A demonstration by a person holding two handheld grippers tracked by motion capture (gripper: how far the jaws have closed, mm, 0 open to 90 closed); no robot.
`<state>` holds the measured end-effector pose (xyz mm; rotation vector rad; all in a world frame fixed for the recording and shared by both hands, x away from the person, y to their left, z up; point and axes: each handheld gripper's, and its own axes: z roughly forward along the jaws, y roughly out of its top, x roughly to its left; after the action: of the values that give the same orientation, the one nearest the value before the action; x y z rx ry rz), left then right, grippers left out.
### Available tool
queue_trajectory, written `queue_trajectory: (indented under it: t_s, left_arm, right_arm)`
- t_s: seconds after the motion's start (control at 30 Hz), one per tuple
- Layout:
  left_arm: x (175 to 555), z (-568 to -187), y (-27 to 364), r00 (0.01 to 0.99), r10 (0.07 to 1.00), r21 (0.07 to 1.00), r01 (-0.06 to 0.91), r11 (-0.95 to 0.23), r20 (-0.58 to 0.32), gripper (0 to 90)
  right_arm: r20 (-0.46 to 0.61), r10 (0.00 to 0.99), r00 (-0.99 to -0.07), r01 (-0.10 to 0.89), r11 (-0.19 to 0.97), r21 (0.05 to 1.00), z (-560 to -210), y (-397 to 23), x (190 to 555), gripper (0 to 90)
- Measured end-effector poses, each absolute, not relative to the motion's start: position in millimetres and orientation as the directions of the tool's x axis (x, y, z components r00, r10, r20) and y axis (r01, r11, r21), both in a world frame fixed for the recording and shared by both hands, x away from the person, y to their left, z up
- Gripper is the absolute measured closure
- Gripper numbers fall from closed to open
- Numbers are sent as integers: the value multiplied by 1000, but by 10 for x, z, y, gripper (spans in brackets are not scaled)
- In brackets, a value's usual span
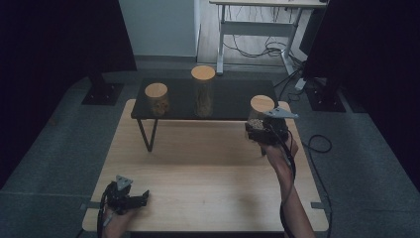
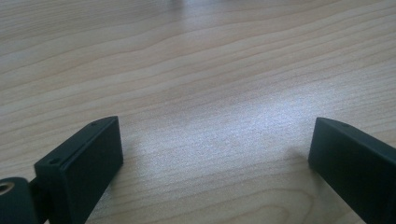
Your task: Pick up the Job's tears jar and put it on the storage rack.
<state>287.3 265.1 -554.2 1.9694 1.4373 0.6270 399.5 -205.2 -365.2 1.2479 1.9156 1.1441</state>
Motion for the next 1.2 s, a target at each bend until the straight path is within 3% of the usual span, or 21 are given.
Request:
queue_trajectory:
  t_s: [1.2]
  left_arm:
    - [2874, -5542, 2651, 299, 954, 715, 663, -222, 20, 25]
  right_arm:
    - [0, 919, -394, 427, 183, 886, -3375, -2034, 4023, 249]
